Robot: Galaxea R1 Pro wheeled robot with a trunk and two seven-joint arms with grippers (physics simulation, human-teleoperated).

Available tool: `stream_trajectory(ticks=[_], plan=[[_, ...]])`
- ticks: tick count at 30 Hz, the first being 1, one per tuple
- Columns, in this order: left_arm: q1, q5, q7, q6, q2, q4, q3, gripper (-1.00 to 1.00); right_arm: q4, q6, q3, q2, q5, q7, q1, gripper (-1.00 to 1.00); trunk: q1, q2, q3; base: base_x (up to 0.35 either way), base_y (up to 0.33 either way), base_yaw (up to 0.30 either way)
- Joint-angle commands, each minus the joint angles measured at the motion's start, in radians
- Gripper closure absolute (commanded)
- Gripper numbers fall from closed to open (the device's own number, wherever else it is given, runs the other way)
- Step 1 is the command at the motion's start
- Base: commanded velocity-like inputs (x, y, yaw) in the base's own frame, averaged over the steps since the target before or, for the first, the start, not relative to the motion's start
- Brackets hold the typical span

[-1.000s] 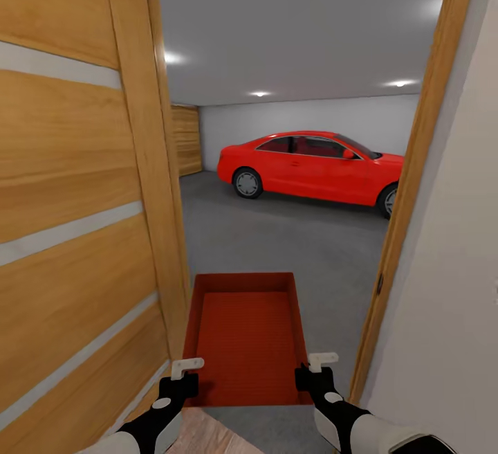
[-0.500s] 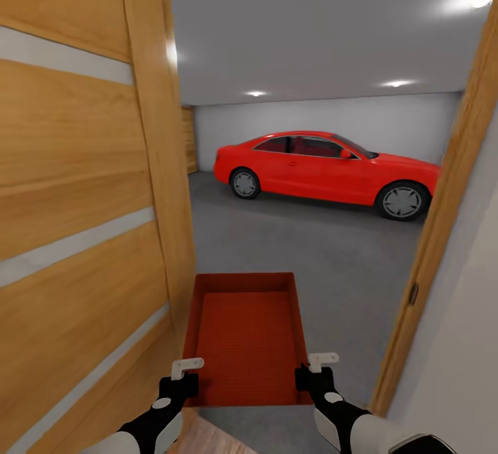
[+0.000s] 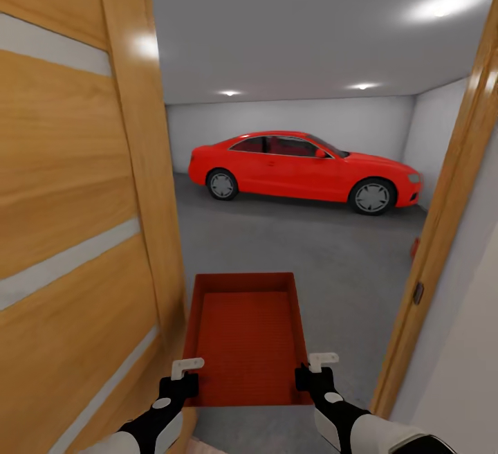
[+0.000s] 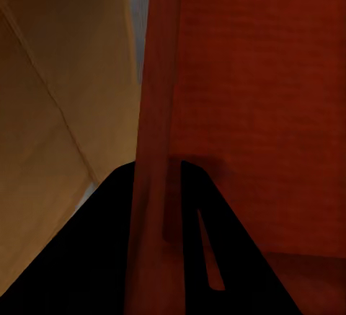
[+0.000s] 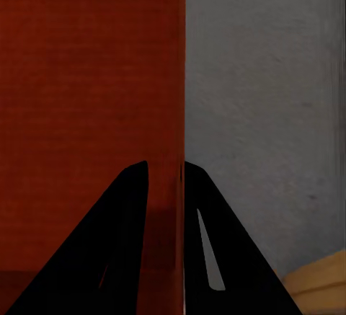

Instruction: Move the two storage containers from the living room to the garage. In the garage, place one container on the floor and stack the other container on top of it (either order is fine).

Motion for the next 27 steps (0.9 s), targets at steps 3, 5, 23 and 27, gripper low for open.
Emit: stream_trajectory(ticks=[3, 5, 23, 27], plan=[[-0.001, 0.015, 0.011, -0.002, 0.012, -0.003, 0.053, 1.00, -0.001, 0.000, -0.074, 0.001, 0.014, 0.002, -0.001, 1.00, 0.000, -0.001, -0.001, 0.163, 0.187, -0.277], [-0.001, 0.015, 0.011, -0.002, 0.012, -0.003, 0.053, 1.00, -0.001, 0.000, -0.074, 0.001, 0.014, 0.002, -0.001, 1.00, 0.000, -0.001, -0.001, 0.107, 0.094, -0.277], [-0.001, 0.016, 0.011, -0.002, 0.012, -0.003, 0.053, 1.00, -0.001, 0.000, -0.074, 0.001, 0.014, 0.002, -0.001, 1.00, 0.000, -0.001, -0.001, 0.011, 0.006, -0.271], [-0.001, 0.016, 0.011, -0.002, 0.012, -0.003, 0.053, 1.00, -0.001, 0.000, -0.074, 0.001, 0.014, 0.002, -0.001, 1.00, 0.000, -0.001, -0.001, 0.215, 0.122, -0.172]])
